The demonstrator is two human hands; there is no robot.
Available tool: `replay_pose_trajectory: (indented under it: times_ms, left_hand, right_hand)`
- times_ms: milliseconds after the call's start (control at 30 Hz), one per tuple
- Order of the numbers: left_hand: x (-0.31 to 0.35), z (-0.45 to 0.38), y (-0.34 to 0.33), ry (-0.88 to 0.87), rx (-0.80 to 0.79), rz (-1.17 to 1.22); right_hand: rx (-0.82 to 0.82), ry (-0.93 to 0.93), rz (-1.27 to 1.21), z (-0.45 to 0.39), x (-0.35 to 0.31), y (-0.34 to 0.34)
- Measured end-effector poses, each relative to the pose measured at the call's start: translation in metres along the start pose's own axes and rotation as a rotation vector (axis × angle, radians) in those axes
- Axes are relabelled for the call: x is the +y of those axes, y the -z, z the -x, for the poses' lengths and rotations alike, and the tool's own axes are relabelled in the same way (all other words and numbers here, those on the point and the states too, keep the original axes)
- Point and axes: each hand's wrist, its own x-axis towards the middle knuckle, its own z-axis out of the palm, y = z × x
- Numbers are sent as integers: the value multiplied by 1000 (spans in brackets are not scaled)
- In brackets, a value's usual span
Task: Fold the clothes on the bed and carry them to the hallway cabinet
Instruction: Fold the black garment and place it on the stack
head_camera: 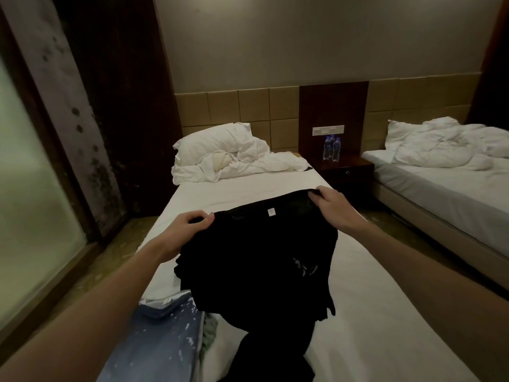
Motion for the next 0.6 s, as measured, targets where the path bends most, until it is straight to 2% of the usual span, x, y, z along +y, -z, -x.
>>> replay_pose_trajectory:
  times_ms: [133,233,333,433,600]
  left_hand:
    - [12,3,-1,-41,109,-103]
    - [18,3,4,-71,240,-157]
    - [26,4,10,-145,367,-284]
    - [39,12,10,-239,451,-449]
    - [79,45,3,-366,587,-476]
  right_hand:
    - [-284,-186,-345,3,-9,8]
    - [-372,-185,-339,6,-12,17]
    - [-183,-107,-218,6,-18,21]
    - [-5,57,-94,10,-29,31]
    - [77,305,-3,35,-71,56]
